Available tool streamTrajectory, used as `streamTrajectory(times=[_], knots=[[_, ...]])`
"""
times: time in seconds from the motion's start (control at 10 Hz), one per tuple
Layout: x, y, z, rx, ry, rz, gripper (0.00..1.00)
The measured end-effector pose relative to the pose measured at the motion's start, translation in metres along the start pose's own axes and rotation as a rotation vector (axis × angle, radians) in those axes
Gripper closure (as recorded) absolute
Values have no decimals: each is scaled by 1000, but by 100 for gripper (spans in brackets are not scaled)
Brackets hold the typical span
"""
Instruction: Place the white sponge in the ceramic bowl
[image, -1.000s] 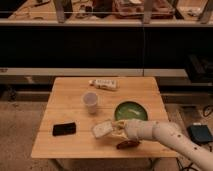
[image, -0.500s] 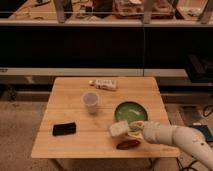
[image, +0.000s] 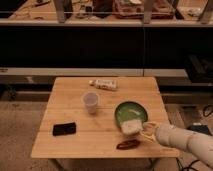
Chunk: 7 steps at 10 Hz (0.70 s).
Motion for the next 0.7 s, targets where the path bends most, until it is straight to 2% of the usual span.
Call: streamTrajectory(times=[0.2,0.3,0.7], knots=[[-1,-8,2,47,-6,24,100],[-8,-11,12,65,-17,28,100],[-49,-29,49,97,-56,13,100]])
